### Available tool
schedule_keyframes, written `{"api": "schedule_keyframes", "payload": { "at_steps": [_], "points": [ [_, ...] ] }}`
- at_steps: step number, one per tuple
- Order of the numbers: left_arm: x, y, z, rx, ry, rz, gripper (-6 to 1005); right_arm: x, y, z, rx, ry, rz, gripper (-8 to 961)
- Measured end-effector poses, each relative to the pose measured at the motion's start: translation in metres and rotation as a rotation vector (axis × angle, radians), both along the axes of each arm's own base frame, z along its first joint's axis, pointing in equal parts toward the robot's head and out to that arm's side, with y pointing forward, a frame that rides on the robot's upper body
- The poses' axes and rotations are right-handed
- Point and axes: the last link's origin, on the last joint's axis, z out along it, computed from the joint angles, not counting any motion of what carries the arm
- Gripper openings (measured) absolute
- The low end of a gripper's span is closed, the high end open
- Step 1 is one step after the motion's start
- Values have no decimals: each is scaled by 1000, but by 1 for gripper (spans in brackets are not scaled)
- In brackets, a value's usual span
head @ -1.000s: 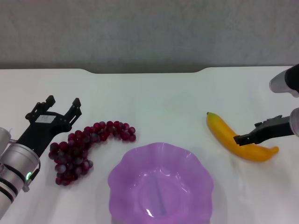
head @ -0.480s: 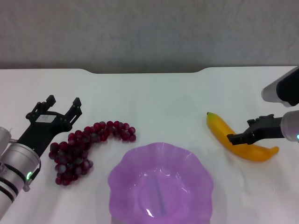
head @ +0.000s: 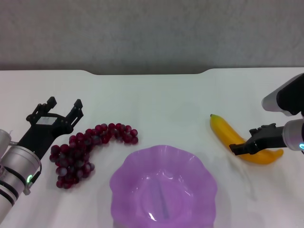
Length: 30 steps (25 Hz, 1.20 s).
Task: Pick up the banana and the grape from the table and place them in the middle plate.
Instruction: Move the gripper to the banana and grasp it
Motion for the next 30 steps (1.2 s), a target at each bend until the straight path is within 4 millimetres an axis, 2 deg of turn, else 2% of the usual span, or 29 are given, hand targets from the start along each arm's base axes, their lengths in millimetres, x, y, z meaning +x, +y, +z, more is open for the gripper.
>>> {"api": "schedule_keyframes", "payload": {
  "at_steps": [30],
  "points": [
    [2,2,0,3,-2,-5,772,18,-13,-20,-33,-79,-13,769]
  ]
}}
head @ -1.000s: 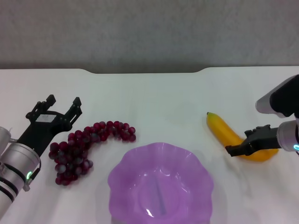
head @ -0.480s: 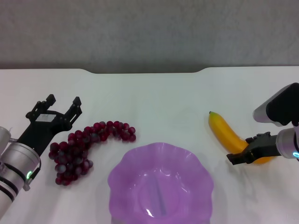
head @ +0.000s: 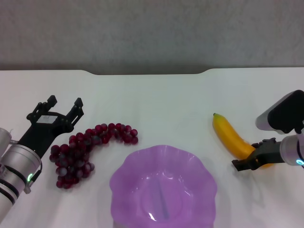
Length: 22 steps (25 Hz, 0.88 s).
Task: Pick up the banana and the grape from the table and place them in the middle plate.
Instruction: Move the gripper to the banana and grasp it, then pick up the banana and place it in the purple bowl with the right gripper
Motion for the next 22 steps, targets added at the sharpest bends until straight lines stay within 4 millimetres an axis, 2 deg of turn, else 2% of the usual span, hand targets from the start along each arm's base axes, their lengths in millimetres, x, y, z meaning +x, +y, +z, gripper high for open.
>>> {"api": "schedule_keyframes", "payload": {
  "at_steps": [11,18,22],
  "points": [
    [-2,-1,0,2,-1,10,772,-5,-2,-14,36,-4,71,759],
    [-4,-2,0,2,0,15,773,-8,-3,-16,60,37,86,529],
    [-6,-4,0,3,1,20,773,-21,-8,-7,128,131,162,527]
  ]
}}
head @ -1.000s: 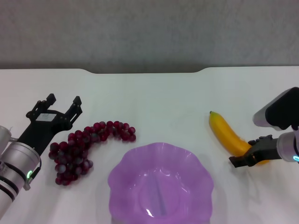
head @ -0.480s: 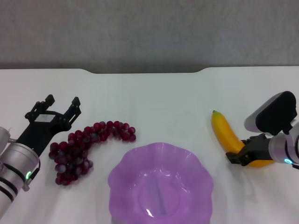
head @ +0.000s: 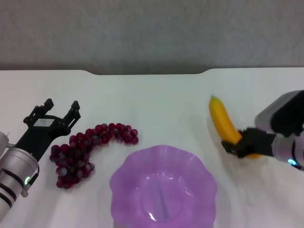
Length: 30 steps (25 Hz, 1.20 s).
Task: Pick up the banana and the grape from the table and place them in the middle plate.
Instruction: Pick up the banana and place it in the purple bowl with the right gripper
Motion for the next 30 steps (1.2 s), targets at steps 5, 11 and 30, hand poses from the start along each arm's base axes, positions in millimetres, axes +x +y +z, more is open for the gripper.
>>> {"api": "schedule_keyframes", "payload": {
  "at_steps": [5,11,30],
  "points": [
    [-3,-2,1,4,0,10,773,-28,-15,19,60,127,129,539],
    [-5,-2,2,6,5,12,773,-77,-31,13,-141,276,235,554],
    [-2,0,2,6,3,6,774,-87,-63,-49,-486,142,250,601]
  ]
}}
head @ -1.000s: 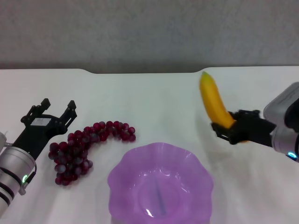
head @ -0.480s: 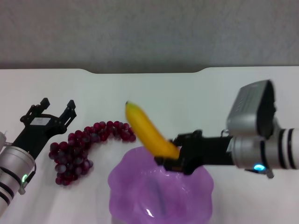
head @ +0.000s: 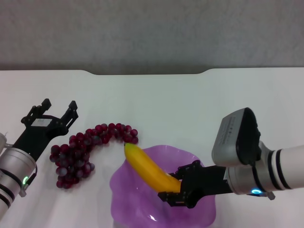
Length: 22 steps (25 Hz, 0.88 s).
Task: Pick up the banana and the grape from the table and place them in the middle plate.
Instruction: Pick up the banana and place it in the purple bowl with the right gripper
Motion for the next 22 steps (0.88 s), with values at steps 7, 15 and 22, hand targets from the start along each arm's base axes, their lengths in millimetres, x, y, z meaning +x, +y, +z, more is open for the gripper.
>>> {"api": "schedule_keyframes", "payload": {
  "at_steps": [7,15,22],
  "points": [
    [0,0,0,2,3,-1,774,1,1,-12,11,-52,46,618],
    [-1,-1,1,2,2,4,774,-11,-5,-11,30,-29,115,638],
    [-2,-1,0,2,2,5,773,-13,7,14,246,34,155,868]
  ]
}}
